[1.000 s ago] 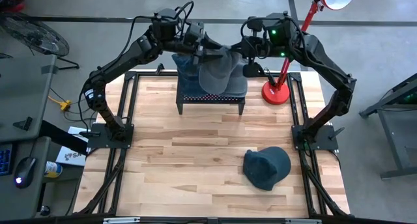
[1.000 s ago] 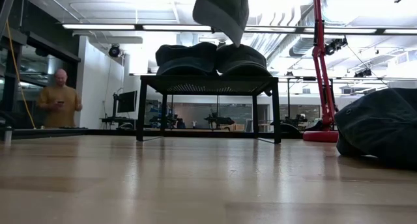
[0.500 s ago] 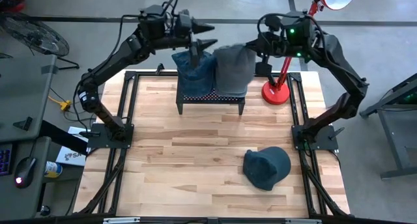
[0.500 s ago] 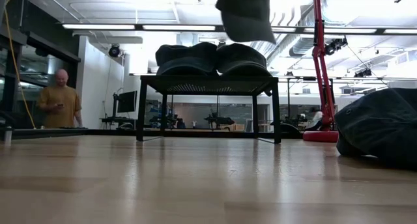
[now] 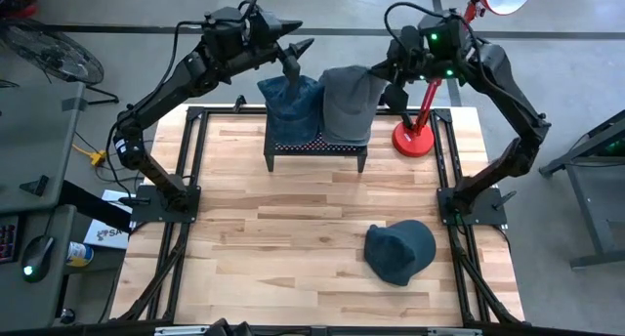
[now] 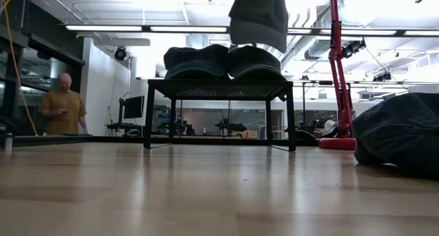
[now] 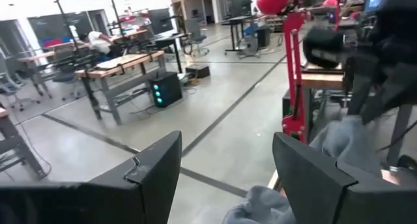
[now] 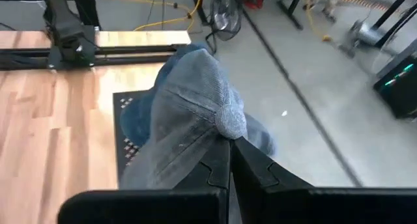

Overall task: Pick & Place hat
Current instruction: Stack the gray cap on the gray cap on the shelf

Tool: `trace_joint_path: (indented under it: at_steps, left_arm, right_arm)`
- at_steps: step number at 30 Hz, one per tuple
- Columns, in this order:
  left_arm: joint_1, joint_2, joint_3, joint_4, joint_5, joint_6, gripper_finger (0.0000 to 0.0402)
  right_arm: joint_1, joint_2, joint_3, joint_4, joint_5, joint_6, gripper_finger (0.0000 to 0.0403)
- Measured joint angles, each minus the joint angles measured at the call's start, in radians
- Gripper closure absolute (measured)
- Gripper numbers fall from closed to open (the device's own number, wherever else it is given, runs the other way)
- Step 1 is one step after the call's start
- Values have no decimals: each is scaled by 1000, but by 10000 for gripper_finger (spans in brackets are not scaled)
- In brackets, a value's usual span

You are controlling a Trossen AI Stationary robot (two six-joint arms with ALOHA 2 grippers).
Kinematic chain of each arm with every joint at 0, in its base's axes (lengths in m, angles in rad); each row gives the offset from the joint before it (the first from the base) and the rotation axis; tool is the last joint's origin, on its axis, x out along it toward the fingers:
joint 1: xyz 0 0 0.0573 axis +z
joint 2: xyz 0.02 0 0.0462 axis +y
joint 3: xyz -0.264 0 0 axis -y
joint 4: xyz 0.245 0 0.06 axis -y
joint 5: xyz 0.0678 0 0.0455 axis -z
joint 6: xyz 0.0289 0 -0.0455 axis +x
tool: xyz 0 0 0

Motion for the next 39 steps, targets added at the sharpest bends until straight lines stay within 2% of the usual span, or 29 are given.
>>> trace_joint_path:
  at_steps: [5,27,39]
  left_arm:
    - [0,0,0,11,-56,0,165]
    - [0,0,0,14,-59,1,165]
    - [0,1,0,30,-59,-1,165]
  right_arm:
    - [-8,37,0,-17,-15,9,402]
    - [-110,185,0,1,-25,-32,402]
    - [-121,281,0,41,54,-61,403]
